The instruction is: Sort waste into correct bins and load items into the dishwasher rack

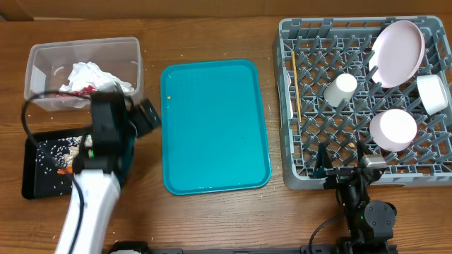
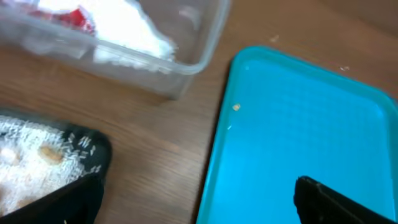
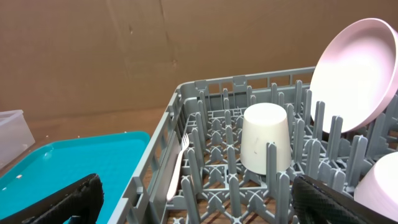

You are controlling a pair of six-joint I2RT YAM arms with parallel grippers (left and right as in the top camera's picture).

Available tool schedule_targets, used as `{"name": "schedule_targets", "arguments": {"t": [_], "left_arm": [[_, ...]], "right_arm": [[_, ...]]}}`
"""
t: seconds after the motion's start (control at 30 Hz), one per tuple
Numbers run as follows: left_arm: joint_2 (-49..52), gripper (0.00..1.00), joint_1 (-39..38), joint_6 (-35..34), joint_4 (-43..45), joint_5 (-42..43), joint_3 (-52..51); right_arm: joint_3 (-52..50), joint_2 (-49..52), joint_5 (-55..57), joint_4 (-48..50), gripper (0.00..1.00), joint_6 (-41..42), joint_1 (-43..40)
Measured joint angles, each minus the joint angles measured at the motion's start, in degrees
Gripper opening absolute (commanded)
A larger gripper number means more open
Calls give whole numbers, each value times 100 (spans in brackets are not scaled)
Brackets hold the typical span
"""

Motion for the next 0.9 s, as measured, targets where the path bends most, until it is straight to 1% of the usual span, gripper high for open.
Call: {"name": "schedule_targets", "arguments": {"t": [0.07, 0.2, 0.33, 0.5, 0.67, 0.73, 0.9], "left_arm": [[-608, 100, -24, 376, 608, 164, -737], [-1759, 100, -24, 1095, 1261, 533, -1993], [-2330, 100, -26, 1510, 1895, 719, -2861], [-2938, 100, -24, 1681, 2529, 789, -3622], [-3703, 100, -24, 1705, 2957, 824, -4172], [-4035, 100, -24, 1731, 2951, 824, -4352], [-4870, 100, -11, 1993, 2173, 824, -4463]], "right_arm": [[0, -2, 2, -7, 100, 2, 0], [0, -2, -2, -4, 100, -2, 0], [0, -2, 0, -7, 100, -2, 0], [0, -2, 2, -2, 100, -2, 0], [0, -2, -2, -4, 100, -2, 0], [0, -2, 2, -4, 100, 2, 0], [0, -2, 2, -4, 100, 2, 0]]}}
